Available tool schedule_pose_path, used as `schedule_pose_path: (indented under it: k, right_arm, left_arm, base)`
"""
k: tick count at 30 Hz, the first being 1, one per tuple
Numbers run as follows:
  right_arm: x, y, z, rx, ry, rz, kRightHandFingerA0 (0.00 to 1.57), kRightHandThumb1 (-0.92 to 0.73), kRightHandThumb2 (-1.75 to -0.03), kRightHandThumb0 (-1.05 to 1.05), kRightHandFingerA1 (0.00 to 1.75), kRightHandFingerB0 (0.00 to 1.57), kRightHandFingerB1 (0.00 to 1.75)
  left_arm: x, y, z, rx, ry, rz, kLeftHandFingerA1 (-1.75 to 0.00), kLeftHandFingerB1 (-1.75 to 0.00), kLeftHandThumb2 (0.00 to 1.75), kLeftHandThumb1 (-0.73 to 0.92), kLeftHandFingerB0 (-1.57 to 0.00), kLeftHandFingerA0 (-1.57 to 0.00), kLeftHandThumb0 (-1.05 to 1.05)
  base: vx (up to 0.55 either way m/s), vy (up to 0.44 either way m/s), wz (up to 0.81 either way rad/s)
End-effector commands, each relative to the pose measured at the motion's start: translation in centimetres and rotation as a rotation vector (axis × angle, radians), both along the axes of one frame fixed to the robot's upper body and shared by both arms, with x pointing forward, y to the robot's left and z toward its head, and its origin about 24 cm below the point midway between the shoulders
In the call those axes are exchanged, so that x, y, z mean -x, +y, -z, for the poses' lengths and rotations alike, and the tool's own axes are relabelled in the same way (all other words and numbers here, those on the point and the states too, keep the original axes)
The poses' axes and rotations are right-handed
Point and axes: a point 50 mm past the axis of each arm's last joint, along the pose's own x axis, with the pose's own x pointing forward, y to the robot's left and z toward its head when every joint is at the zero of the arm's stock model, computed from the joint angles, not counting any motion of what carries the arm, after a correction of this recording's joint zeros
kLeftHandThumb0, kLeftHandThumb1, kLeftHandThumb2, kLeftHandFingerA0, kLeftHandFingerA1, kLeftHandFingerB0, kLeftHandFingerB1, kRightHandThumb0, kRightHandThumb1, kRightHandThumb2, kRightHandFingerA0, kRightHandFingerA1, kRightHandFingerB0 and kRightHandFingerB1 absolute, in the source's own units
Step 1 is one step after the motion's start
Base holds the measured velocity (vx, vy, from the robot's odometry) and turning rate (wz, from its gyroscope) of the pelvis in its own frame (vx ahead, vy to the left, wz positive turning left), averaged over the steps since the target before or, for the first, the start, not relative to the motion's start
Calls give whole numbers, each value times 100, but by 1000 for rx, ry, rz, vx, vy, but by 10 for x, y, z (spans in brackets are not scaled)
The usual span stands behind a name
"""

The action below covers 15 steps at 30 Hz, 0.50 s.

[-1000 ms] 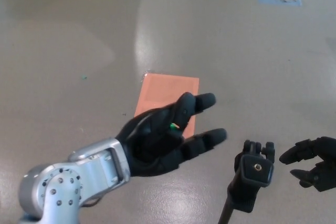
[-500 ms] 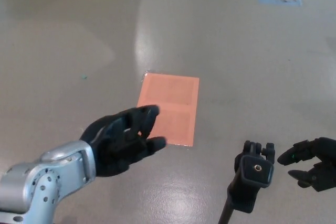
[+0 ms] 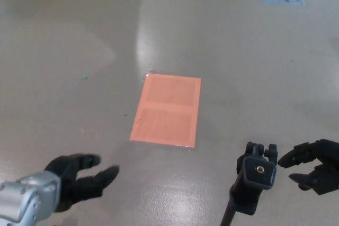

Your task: The robot uses its left hand to grab the top of a phone stand kept on the floor and rotates it anti-clockwise

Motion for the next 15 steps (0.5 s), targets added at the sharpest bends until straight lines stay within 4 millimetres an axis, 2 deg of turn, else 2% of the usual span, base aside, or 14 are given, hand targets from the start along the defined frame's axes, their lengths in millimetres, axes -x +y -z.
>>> schedule_pose_path:
  k: [1, 2, 3, 4, 6, 8, 9, 10, 13, 15]
  right_arm:
    - [36, -13, 37, -3, 87, 74, 48, -63, -87, -53, 53, 37, 48]
    - [37, -13, 39, -4, 93, 78, 48, -63, -87, -53, 53, 37, 48]
    - [42, -14, 43, -3, 104, 73, 52, -76, -62, -49, 40, 39, 35]
    - [44, -14, 45, -5, 109, 69, 51, -75, -63, -49, 40, 38, 35]
    - [47, -14, 47, -7, 113, 66, 51, -75, -63, -49, 40, 38, 35]
    - [49, -14, 49, -10, 119, 69, 50, -75, -62, -48, 40, 37, 35]
    - [50, -15, 50, -20, 119, 83, 48, -75, -62, -47, 40, 34, 34]
    - [51, -16, 51, -25, 115, 93, 47, -75, -63, -46, 39, 32, 33]
    - [54, -17, 52, -37, 110, 111, 46, -75, -63, -45, 39, 32, 33]
    - [55, -17, 54, -36, 110, 119, 47, -75, -63, -45, 38, 30, 32]
  left_arm:
    - [33, 94, 31, -773, -88, 383, -101, -28, 57, 55, -10, -80, -31]
    - [35, 95, 33, -761, -77, 376, -101, -28, 57, 55, -10, -80, -31]
    - [40, 96, 37, -738, -55, 362, -107, -28, 58, 58, -14, -79, -27]
    - [43, 96, 39, -740, -55, 358, -120, -30, 58, 59, -19, -70, -20]
    - [45, 96, 41, -744, -58, 355, -120, -30, 58, 59, -19, -70, -20]
    - [48, 96, 44, -749, -59, 357, -117, -32, 62, 58, -21, -69, -20]
    - [50, 95, 45, -757, -67, 369, -115, -31, 58, 62, -27, -60, -13]
    - [51, 94, 46, -758, -73, 376, -94, -31, 59, 63, -30, -57, -12]
    - [52, 92, 48, -755, -80, 387, -91, -31, 58, 63, -30, -56, -9]
    - [52, 92, 50, -726, -57, 376, -96, -31, 59, 64, -28, -60, -10]
  base:
    - [0, 0, 0]
    - [0, 0, 0]
    - [0, 0, 0]
    - [0, 0, 0]
    - [0, 0, 0]
    - [0, 0, 0]
    - [0, 0, 0]
    - [0, 0, 0]
    - [0, 0, 0]
    - [0, 0, 0]
